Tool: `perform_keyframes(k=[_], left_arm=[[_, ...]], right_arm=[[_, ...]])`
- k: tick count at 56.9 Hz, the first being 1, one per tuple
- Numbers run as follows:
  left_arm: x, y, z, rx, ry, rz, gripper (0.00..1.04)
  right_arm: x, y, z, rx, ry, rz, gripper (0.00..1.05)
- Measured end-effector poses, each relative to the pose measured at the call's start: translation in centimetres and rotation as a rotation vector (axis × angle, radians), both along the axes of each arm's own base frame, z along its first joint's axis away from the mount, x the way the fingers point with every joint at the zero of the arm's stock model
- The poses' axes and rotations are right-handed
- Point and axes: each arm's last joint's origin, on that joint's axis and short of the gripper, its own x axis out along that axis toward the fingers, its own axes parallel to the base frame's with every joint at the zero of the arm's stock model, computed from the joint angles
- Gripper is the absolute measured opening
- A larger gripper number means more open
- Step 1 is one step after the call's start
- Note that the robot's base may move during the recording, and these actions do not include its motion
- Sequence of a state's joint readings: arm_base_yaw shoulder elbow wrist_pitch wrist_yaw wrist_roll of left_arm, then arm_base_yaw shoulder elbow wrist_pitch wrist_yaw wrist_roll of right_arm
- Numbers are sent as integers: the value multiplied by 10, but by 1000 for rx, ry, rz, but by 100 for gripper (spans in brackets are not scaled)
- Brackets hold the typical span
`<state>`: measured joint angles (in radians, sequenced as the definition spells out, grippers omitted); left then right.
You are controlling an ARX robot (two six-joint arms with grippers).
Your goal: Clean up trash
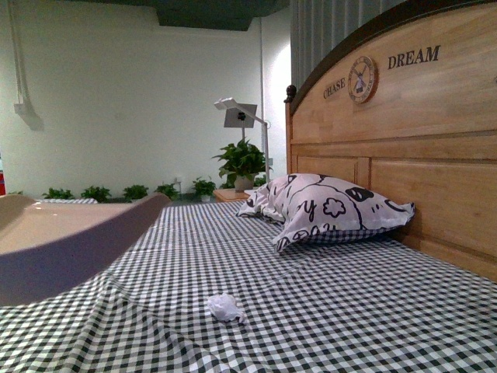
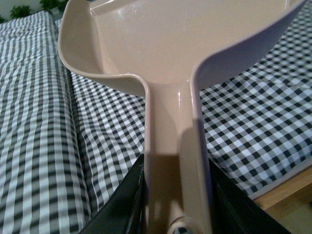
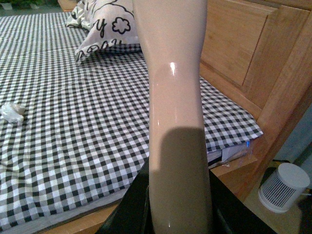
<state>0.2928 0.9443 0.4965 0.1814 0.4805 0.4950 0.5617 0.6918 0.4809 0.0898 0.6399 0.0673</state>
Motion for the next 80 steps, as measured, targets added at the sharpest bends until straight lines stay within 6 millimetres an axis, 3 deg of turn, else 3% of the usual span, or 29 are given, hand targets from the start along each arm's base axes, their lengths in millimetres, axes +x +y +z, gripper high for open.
perform_keyframes(k=[11,28,40,64,80], left_arm=[[55,1,-22,224,119,-145,29],[101,-15,-29,376,110,-264,29],[116,-24,-45,394,171,-322,29],[136,-23,-64,398,261,-338,29],[146,-24,-68,400,297,-335,29]], right_arm=[[0,0,0,0,0,0,19],[0,0,0,0,0,0,19],[0,0,0,0,0,0,19],[0,0,0,0,0,0,19],[0,0,0,0,0,0,19]])
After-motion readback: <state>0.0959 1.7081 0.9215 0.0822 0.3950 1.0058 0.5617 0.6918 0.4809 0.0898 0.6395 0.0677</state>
